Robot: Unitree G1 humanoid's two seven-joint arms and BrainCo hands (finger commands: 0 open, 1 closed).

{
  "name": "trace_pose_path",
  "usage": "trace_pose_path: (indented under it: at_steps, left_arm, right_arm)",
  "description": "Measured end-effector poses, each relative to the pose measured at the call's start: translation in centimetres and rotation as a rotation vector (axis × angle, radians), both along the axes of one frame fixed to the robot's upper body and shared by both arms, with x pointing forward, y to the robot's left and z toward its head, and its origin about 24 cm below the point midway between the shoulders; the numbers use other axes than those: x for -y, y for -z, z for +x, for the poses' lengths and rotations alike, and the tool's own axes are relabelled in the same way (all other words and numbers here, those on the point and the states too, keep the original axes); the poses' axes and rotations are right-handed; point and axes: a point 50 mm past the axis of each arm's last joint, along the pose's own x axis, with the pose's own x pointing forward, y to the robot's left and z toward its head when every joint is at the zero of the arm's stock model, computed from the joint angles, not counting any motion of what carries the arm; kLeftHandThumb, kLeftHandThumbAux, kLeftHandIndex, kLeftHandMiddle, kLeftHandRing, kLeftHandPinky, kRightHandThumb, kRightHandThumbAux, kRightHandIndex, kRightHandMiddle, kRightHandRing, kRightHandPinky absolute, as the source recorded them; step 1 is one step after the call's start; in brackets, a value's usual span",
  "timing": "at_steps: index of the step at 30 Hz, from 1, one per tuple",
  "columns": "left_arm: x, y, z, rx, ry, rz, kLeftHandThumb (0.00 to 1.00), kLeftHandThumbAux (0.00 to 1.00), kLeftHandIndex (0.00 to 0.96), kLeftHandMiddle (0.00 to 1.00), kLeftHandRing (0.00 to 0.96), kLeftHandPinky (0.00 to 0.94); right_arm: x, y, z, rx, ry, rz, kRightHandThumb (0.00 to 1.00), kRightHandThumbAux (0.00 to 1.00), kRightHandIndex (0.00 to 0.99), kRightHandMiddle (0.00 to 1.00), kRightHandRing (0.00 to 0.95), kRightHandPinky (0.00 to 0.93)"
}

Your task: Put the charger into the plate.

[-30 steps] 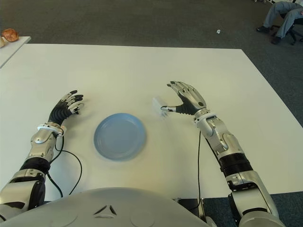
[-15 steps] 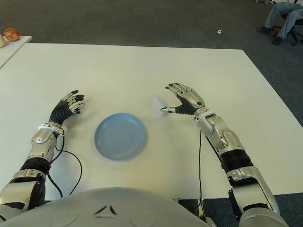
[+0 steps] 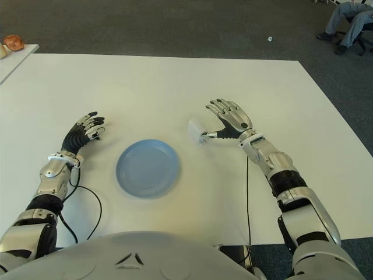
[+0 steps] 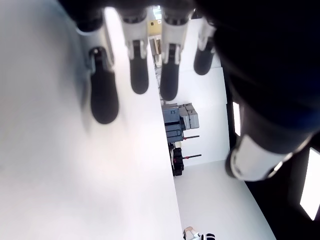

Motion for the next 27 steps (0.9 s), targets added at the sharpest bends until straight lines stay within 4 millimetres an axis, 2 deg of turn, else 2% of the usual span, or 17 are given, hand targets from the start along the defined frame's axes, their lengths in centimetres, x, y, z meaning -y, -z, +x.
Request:
trace_pose_path:
  at_steps: [14,22,24,27]
  left_arm:
    - [0.1,-0.1,0.0,0.007,-0.004,-0.011,0.072,0.687,0.141,0.229,0.2,0.169]
    - [0.2,-0.1,-0.2,0.009,-0.003,-0.012,0.08,0.693,0.152,0.232,0.204,0.177]
    - [0.2,-0.1,-0.2,0.008,-0.002,-0.014,0.079,0.692,0.151,0.23,0.201,0.17]
    - [0.2,0.0,-0.3,0.001,-0.004,-0.015,0.068,0.692,0.145,0.224,0.192,0.154]
  right_arm:
    - [-0.4,0.5,0.7,0.064,-0.056,-0.04,0.447,0.216,0.0,0.0,0.0,0.0]
    - [-1.5,0.4,1.3,0.041,-0.048,0.018,0.466,0.23,0.0,0.0,0.0,0.0]
    - [-1.8,0.5,1.4,0.031,-0.044,0.046,0.45,0.244,0.0,0.0,0.0,0.0]
    - [-2.6,0.7,1.5,0.021,-0.038,0.095,0.356,0.315,0.0,0.0,0.0,0.0]
